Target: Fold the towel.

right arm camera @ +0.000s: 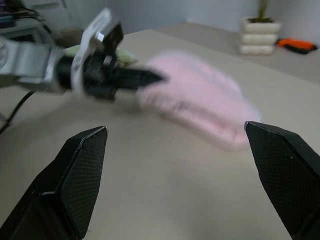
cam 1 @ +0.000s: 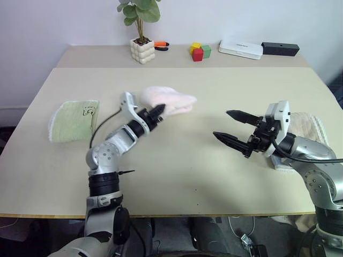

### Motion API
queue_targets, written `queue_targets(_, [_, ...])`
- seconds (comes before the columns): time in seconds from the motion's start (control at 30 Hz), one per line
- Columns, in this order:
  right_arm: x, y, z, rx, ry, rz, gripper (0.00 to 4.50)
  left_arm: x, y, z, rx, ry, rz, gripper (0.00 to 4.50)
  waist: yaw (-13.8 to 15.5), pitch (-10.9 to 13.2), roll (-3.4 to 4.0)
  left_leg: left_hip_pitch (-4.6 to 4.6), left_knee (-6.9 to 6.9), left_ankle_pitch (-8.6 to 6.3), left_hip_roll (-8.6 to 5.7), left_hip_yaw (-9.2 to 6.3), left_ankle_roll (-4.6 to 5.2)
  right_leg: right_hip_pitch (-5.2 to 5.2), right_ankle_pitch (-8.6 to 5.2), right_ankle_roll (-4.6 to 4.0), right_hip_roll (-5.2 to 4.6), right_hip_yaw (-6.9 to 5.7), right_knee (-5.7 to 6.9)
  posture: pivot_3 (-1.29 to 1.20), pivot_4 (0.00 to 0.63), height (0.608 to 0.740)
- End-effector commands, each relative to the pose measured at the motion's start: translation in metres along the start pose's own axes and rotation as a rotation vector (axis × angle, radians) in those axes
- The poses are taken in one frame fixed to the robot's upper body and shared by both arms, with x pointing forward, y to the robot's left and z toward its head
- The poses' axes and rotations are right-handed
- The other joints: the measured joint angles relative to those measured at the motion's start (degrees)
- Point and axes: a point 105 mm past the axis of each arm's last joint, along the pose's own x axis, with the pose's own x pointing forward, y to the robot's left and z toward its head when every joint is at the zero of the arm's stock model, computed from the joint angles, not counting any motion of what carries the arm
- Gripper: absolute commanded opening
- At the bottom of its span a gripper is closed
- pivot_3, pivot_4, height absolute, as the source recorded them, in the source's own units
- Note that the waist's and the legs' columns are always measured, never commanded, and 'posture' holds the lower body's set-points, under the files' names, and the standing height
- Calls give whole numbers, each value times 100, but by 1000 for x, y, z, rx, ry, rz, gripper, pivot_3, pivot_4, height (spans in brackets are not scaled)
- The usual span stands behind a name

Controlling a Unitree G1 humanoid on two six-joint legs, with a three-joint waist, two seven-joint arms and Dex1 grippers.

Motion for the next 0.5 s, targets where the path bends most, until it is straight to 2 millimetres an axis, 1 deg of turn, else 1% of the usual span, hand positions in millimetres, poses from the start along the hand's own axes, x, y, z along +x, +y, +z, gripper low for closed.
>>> queue_targets(0.03, [7,7,13,-30,-43,48,4500,-11,0,56,102,-199,43,56,-4,1,-2,-1,0,0,0,0,0,0,0,0,0,0,-1,0,150,740])
queue_targets(0.1, [11,7,13,-26,-48,60,4500,-20,6,77,174,-250,72,56,-9,3,-4,-1,-1,0,0,0,0,-1,0,0,0,-1,-1,0,150,740])
queue_targets(0.27, [19,14,13,-10,-56,110,4500,-41,24,119,250,-320,150,56,-16,5,-8,-2,-3,0,1,-1,0,-5,0,1,1,-1,1,0,150,740])
queue_targets(0.4, [24,20,12,12,-55,160,4500,-60,32,155,334,-380,200,56,-12,10,-16,-4,-2,0,1,0,0,-5,0,1,-1,-2,0,0,150,740])
queue_targets(0.5, [23,21,19,30,-87,187,4500,-71,38,169,359,-418,241,56,-6,10,-16,-4,-3,0,1,-1,0,-5,0,1,-2,-4,0,0,150,740])
